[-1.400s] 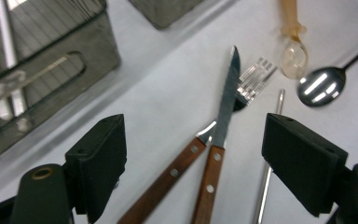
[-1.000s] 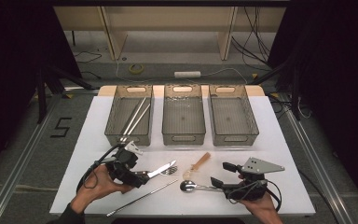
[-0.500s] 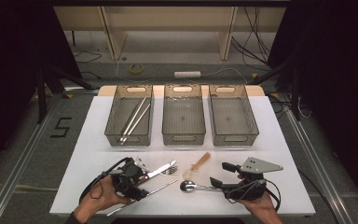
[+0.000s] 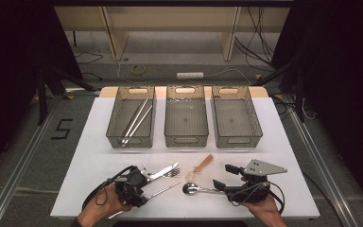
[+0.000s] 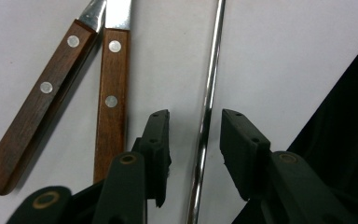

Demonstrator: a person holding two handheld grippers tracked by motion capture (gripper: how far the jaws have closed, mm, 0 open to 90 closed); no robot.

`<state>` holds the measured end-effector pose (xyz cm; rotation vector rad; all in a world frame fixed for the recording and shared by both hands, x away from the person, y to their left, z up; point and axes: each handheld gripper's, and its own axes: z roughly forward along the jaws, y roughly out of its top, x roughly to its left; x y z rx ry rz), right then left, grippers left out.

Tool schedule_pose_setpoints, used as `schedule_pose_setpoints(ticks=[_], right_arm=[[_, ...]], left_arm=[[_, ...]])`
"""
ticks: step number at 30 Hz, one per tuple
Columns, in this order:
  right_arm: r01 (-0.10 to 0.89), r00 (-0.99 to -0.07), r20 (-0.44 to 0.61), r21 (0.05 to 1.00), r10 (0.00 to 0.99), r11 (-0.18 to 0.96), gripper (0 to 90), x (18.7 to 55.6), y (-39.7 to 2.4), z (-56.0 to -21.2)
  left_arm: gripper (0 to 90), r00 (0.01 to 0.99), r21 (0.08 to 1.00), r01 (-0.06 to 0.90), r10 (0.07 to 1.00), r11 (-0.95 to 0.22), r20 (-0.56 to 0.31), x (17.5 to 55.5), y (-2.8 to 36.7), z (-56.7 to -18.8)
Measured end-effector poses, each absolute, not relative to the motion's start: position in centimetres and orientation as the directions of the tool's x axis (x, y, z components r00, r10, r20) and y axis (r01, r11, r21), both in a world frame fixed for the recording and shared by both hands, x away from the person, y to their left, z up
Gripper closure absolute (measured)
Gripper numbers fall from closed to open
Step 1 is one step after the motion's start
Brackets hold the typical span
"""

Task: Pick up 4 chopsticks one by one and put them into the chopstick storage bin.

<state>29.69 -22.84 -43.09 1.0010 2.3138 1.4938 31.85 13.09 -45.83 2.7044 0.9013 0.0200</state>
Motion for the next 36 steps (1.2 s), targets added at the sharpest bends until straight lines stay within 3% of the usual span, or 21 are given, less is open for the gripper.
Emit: schedule_pose_setpoints(ticks=[14,36], right_arm=[[0.427,-0.747,0.179,0.867,0.64,0.256,27.9,29.7,-22.82,-43.11],[0.425,-0.748,0.176,0.868,0.64,0.258,27.9,29.67,-22.8,-43.09]], left_arm=[[72.4,0.821,0.259,0.562,0.568,-0.786,-0.06,31.52,12.61,-46.21],[76.1,0.833,0.255,0.539,0.553,-0.803,-0.019,31.26,12.31,-46.28]])
